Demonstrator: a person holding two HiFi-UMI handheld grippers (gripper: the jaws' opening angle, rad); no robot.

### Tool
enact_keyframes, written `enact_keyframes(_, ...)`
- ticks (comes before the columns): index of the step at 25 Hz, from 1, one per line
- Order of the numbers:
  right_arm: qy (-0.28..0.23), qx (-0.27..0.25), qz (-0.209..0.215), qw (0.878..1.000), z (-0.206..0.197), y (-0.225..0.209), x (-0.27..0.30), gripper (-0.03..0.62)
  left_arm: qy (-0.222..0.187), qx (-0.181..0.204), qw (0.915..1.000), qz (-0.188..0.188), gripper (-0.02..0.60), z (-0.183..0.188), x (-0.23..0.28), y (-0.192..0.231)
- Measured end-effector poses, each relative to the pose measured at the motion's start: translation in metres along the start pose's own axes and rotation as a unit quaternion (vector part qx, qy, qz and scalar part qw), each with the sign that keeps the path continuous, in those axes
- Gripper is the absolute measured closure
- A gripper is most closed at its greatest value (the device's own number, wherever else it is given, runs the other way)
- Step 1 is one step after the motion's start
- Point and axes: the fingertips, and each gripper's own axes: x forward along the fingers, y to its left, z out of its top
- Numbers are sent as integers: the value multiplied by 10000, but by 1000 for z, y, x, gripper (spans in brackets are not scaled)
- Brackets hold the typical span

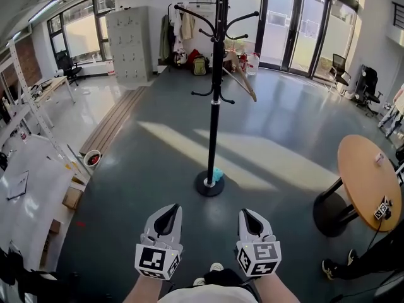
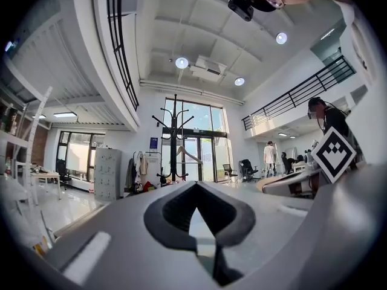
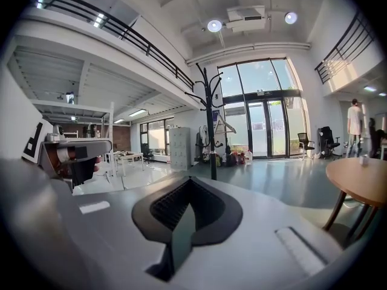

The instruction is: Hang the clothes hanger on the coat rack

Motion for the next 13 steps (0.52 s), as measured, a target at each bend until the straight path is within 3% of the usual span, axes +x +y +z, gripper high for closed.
enact_keyframes(13, 9, -37, -12, 10000, -2, 9, 2, 568, -20, 35, 10000, -29, 581, -4, -3, 6)
